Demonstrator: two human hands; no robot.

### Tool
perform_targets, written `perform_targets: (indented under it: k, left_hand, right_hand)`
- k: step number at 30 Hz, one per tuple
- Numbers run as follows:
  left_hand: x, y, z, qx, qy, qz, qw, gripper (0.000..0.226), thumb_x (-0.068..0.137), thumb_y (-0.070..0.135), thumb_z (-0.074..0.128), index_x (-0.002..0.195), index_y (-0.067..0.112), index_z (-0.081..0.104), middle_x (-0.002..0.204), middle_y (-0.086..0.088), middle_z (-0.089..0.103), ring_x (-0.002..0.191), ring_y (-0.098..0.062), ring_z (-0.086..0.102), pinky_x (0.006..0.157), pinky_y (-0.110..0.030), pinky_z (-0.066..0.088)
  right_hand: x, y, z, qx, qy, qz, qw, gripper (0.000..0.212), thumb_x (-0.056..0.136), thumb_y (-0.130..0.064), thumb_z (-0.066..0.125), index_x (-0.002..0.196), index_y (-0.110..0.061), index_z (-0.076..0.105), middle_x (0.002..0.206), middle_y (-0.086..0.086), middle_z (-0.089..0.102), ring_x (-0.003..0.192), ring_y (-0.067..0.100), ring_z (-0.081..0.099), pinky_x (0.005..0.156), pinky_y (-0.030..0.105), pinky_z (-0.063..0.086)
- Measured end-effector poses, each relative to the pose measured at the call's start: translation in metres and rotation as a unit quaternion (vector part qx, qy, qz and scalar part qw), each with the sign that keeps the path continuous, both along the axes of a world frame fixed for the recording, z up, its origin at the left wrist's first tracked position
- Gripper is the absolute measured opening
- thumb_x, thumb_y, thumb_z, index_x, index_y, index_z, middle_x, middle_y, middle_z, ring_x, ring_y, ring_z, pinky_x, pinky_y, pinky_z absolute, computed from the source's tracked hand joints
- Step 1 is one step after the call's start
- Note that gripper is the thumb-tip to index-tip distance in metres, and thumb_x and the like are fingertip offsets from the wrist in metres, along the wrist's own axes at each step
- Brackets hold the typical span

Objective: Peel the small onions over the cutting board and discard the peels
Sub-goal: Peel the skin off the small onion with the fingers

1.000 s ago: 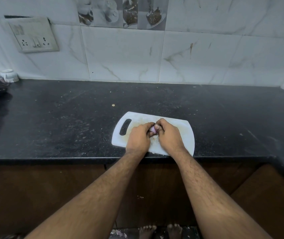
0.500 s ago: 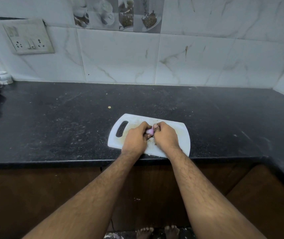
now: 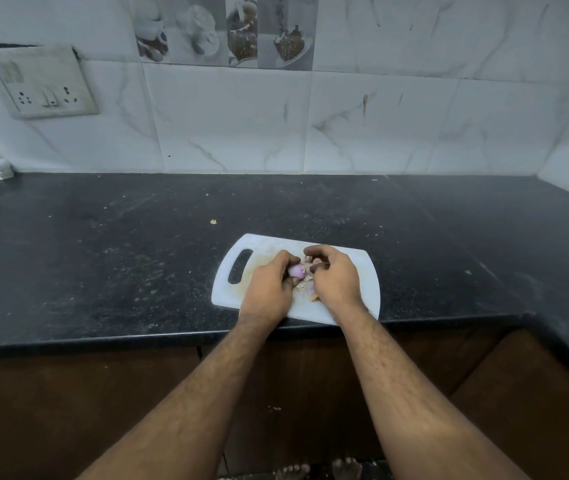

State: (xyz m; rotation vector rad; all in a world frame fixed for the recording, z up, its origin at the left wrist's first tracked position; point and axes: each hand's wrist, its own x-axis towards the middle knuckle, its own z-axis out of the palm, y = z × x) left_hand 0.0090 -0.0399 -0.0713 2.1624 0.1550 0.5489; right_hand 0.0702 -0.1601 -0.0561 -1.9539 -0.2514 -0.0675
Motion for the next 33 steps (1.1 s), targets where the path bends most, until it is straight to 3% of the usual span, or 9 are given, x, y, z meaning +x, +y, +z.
perform_targets:
  k: [1, 5, 9, 13, 19, 24, 28, 33]
  left_hand:
    - [-0.001, 0.0, -0.001, -0.002, 0.0, -0.001, 1.0, 0.02, 0.095, 0.007, 0.064, 0.111, 0.019, 0.062, 0.103, 0.005, 0.075, 0.098, -0.012, 0.069, 0.091, -0.035, 0.056]
    - [0.0, 0.0, 0.0, 0.004, -0.004, 0.005, 1.0, 0.022, 0.094, 0.007, 0.064, 0.112, 0.02, 0.063, 0.101, 0.006, 0.074, 0.096, -0.011, 0.068, 0.089, -0.032, 0.056]
    - [-0.002, -0.002, 0.003, 0.013, -0.002, 0.005, 1.0, 0.024, 0.095, 0.011, 0.064, 0.118, 0.018, 0.064, 0.108, 0.004, 0.074, 0.1, -0.012, 0.067, 0.091, -0.028, 0.054]
    - [-0.002, -0.003, 0.006, 0.02, 0.004, 0.011, 1.0, 0.029, 0.095, 0.012, 0.065, 0.124, 0.017, 0.064, 0.113, 0.002, 0.074, 0.104, -0.012, 0.066, 0.095, -0.028, 0.052]
    - [-0.004, -0.005, 0.003, 0.007, -0.004, 0.022, 1.0, 0.024, 0.096, 0.01, 0.064, 0.118, 0.019, 0.061, 0.107, 0.004, 0.074, 0.099, -0.011, 0.067, 0.09, -0.03, 0.055]
    - [-0.007, -0.003, 0.007, -0.06, -0.01, 0.024, 0.998, 0.037, 0.093, 0.02, 0.072, 0.122, 0.023, 0.049, 0.119, 0.002, 0.076, 0.106, -0.01, 0.07, 0.09, -0.025, 0.051]
    - [-0.008, -0.001, 0.01, -0.077, -0.003, 0.038, 0.996, 0.04, 0.087, 0.017, 0.08, 0.116, 0.021, 0.053, 0.116, 0.001, 0.077, 0.107, -0.01, 0.071, 0.091, -0.026, 0.053]
    - [-0.007, -0.001, 0.009, -0.084, -0.006, 0.041, 0.996, 0.04, 0.083, 0.016, 0.083, 0.112, 0.021, 0.055, 0.114, -0.001, 0.077, 0.105, -0.01, 0.071, 0.093, -0.031, 0.057]
  right_hand:
    - [0.0, -0.003, 0.0, 0.003, 0.005, 0.02, 1.0, 0.031, 0.099, -0.009, 0.051, 0.111, -0.026, 0.073, 0.098, -0.008, 0.073, 0.079, 0.015, 0.07, 0.067, 0.039, 0.064]
    - [-0.001, -0.016, -0.002, 0.015, -0.007, 0.059, 0.998, 0.015, 0.096, -0.019, 0.069, 0.11, -0.02, 0.073, 0.096, -0.006, 0.076, 0.089, 0.01, 0.073, 0.076, 0.032, 0.064]
    - [-0.005, -0.014, -0.003, -0.026, -0.035, 0.048, 0.998, 0.012, 0.092, -0.02, 0.074, 0.103, -0.018, 0.078, 0.085, -0.007, 0.077, 0.076, 0.009, 0.073, 0.067, 0.035, 0.065]
    - [-0.008, -0.016, -0.001, -0.05, -0.061, 0.036, 0.996, 0.014, 0.092, -0.019, 0.074, 0.103, -0.016, 0.081, 0.084, -0.007, 0.078, 0.072, 0.002, 0.073, 0.064, 0.015, 0.058]
    - [-0.014, -0.016, 0.003, -0.048, -0.048, 0.04, 0.997, 0.014, 0.089, -0.021, 0.076, 0.102, -0.015, 0.082, 0.081, -0.006, 0.079, 0.061, -0.003, 0.069, 0.055, 0.006, 0.048]
    - [-0.013, -0.017, 0.005, -0.02, -0.013, 0.038, 0.999, 0.013, 0.087, -0.021, 0.079, 0.097, -0.015, 0.083, 0.079, -0.006, 0.079, 0.063, 0.003, 0.072, 0.055, 0.01, 0.051]
    - [-0.009, -0.018, 0.007, -0.009, 0.015, 0.042, 0.999, 0.012, 0.088, -0.017, 0.079, 0.098, -0.013, 0.082, 0.075, -0.002, 0.079, 0.065, 0.008, 0.074, 0.06, 0.018, 0.056]
    - [-0.013, -0.014, 0.008, -0.027, -0.003, 0.019, 0.999, 0.013, 0.086, -0.019, 0.08, 0.096, -0.012, 0.082, 0.076, -0.003, 0.078, 0.062, 0.005, 0.071, 0.051, 0.009, 0.049]
